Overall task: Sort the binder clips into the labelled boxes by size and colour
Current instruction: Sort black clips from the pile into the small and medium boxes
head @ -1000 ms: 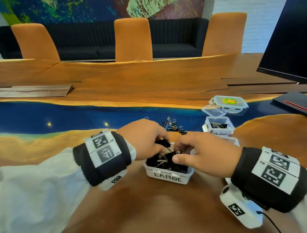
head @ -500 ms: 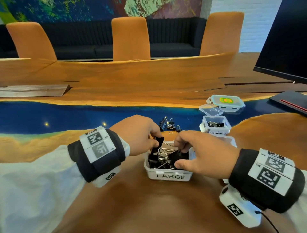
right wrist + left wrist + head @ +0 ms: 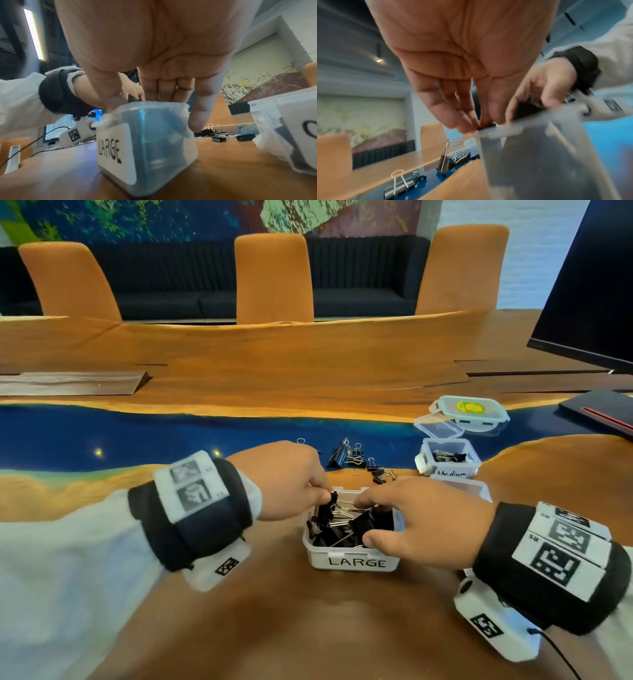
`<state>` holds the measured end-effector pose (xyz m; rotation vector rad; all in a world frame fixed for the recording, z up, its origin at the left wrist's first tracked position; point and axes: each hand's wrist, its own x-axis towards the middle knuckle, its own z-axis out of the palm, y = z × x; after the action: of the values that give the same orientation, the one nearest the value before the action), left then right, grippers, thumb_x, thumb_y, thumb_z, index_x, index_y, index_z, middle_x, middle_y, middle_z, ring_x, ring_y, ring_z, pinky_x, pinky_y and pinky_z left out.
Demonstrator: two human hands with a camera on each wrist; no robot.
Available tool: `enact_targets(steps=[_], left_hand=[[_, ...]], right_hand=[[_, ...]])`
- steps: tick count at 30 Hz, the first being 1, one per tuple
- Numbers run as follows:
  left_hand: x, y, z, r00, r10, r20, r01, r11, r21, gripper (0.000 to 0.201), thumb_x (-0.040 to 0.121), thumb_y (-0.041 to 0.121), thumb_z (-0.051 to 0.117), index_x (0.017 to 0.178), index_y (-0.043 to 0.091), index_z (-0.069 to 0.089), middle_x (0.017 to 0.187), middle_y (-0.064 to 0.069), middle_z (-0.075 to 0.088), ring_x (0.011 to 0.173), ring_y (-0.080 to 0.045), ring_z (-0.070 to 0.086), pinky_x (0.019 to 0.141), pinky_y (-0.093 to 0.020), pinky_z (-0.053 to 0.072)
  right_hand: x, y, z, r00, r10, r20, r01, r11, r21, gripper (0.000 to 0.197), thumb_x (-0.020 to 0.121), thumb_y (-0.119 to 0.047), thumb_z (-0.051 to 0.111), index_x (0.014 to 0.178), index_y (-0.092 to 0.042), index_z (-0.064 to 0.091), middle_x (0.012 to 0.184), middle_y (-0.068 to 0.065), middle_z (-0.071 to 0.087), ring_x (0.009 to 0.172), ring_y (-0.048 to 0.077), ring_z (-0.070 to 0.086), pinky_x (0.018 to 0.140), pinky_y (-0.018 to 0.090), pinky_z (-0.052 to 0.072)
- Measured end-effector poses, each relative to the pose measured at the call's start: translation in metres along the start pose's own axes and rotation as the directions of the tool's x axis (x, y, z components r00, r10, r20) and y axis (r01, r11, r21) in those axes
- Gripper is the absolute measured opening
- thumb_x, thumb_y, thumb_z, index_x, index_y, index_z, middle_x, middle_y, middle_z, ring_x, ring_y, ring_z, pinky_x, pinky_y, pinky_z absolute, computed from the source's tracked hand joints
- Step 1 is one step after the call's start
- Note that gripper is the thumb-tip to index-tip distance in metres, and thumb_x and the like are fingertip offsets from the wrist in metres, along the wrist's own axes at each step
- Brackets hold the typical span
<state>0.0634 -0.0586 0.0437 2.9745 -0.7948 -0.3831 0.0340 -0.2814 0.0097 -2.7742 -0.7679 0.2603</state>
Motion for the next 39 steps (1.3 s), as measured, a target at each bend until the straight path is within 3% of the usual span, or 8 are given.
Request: enact_targets(steps=[4, 9, 13, 19, 23, 30, 35, 39], left_hand=[[-0.007, -0.010, 0.005, 0.997, -0.038, 0.071, 0.055, 0.969, -0.240, 0.063, 0.079, 0.051, 0.078, 0.136, 0.048, 0.052, 0.116, 0.021, 0.056, 0.103, -0.001, 0.062, 0.094, -0.032, 0.052], [-0.007, -0.011, 0.026, 0.994, -0.110, 0.022, 0.110, 0.911, -0.397, 0.066, 0.073, 0.043, 0.086, 0.126, 0.050, 0.047, 0.114, 0.016, 0.051, 0.097, -0.007, 0.064, 0.090, -0.038, 0.055], [-0.007, -0.008, 0.017, 0.994, -0.098, -0.051, 0.077, 0.943, -0.324, 0.052, 0.071, 0.047, 0.086, 0.113, 0.048, 0.054, 0.115, 0.015, 0.044, 0.109, -0.004, 0.055, 0.089, -0.034, 0.052], [-0.005, 0.004, 0.015, 0.994, -0.112, 0.010, 0.113, 0.992, -0.055, 0.067, 0.071, 0.061, 0.080, 0.131, 0.053, 0.049, 0.127, 0.017, 0.036, 0.109, -0.011, 0.054, 0.081, -0.034, 0.050], [-0.006, 0.010, 0.014, 0.994, -0.106, -0.026, 0.108, 0.993, 0.055, 0.065, 0.073, 0.064, 0.076, 0.131, 0.048, 0.052, 0.129, 0.017, 0.035, 0.100, -0.010, 0.052, 0.071, -0.030, 0.044], [-0.006, 0.015, 0.017, 0.996, -0.088, -0.004, 0.088, 0.996, 0.030, 0.065, 0.074, 0.058, 0.079, 0.126, 0.032, 0.050, 0.119, 0.012, 0.050, 0.101, -0.015, 0.056, 0.081, -0.033, 0.051], [-0.007, 0.012, 0.014, 0.994, -0.109, 0.001, 0.109, 0.994, 0.009, 0.067, 0.072, 0.058, 0.080, 0.124, 0.033, 0.048, 0.116, 0.010, 0.058, 0.102, -0.016, 0.057, 0.083, -0.035, 0.052], [-0.006, 0.005, 0.012, 0.995, -0.100, 0.003, 0.100, 0.993, -0.055, 0.072, 0.069, 0.055, 0.084, 0.129, 0.039, 0.048, 0.127, 0.015, 0.054, 0.116, -0.011, 0.054, 0.085, -0.029, 0.046]], right_hand=[[-0.002, -0.001, -0.002, 1.000, 0.004, 0.004, -0.004, 1.000, 0.023, 0.036, 0.089, -0.057, 0.060, 0.121, -0.039, 0.057, 0.114, -0.015, 0.063, 0.105, 0.006, 0.058, 0.092, 0.030, 0.050], [-0.003, 0.002, -0.004, 0.999, 0.023, -0.044, -0.015, 0.986, 0.166, 0.021, 0.087, -0.050, 0.065, 0.101, -0.035, 0.060, 0.100, -0.016, 0.064, 0.095, 0.001, 0.061, 0.086, 0.034, 0.053], [-0.001, 0.006, -0.004, 0.993, 0.067, -0.098, -0.034, 0.953, 0.301, 0.015, 0.086, -0.043, 0.070, 0.094, -0.031, 0.065, 0.091, -0.010, 0.068, 0.087, 0.004, 0.064, 0.083, 0.035, 0.055], [-0.001, 0.007, -0.003, 0.991, 0.084, -0.106, -0.055, 0.966, 0.252, 0.026, 0.083, -0.053, 0.069, 0.091, -0.028, 0.072, 0.092, -0.011, 0.061, 0.087, 0.006, 0.060, 0.082, 0.035, 0.053], [-0.002, 0.003, -0.002, 0.996, 0.056, -0.071, -0.040, 0.977, 0.209, 0.028, 0.084, -0.051, 0.070, 0.107, -0.035, 0.068, 0.102, -0.015, 0.059, 0.094, 0.002, 0.059, 0.083, 0.026, 0.052], [-0.003, 0.002, 0.000, 0.991, 0.017, -0.135, 0.016, 0.971, 0.240, 0.028, 0.080, -0.033, 0.081, 0.090, -0.034, 0.055, 0.097, -0.015, 0.061, 0.092, 0.003, 0.061, 0.080, 0.029, 0.053], [-0.005, -0.003, 0.004, 0.974, -0.088, -0.210, 0.121, 0.981, 0.152, 0.035, 0.077, -0.023, 0.082, 0.076, -0.034, 0.049, 0.087, -0.015, 0.055, 0.083, 0.004, 0.058, 0.076, 0.033, 0.054], [-0.009, 0.001, 0.005, 0.965, -0.080, -0.250, 0.140, 0.963, 0.232, 0.028, 0.075, -0.029, 0.084, 0.070, -0.028, 0.057, 0.080, -0.015, 0.058, 0.082, 0.004, 0.058, 0.074, 0.028, 0.051]])
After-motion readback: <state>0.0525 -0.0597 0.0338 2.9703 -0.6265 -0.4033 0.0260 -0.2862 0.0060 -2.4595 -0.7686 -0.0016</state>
